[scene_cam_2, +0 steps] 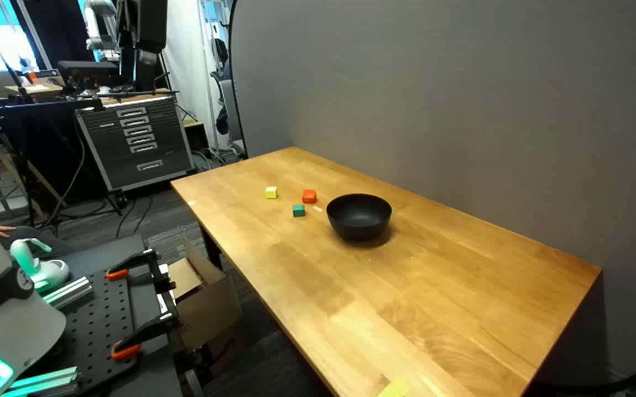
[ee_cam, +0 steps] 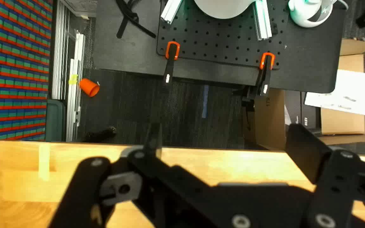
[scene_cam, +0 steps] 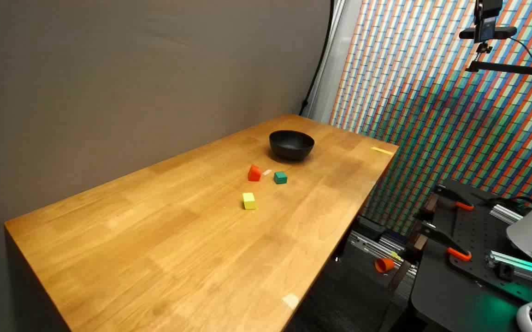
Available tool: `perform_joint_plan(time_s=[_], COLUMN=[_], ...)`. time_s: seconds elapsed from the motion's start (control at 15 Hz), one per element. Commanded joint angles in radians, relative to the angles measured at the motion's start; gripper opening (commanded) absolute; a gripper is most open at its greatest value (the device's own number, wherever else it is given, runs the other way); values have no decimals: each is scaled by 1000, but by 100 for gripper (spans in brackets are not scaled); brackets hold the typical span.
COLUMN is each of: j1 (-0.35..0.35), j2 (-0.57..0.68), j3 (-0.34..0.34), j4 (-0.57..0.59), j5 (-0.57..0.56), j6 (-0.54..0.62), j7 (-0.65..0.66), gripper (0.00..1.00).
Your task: Put the green cube and the orange cube in the black bowl
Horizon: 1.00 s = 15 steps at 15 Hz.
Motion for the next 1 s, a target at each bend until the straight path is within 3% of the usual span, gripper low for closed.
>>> perform_joint_plan(time_s=[0.0, 0.27, 0.33, 0.6, 0.93], j1=[1, 1, 3, 30, 73], j2=[1, -3, 25, 235, 568], j3=[0, 0, -10, -18, 39], j4=[3, 10, 4, 2, 96], j5=[0, 0, 10, 145, 264], j6=[0, 0, 47, 294, 469], j7=[0, 0, -6, -26, -126], gripper=[100, 100, 100, 100, 100])
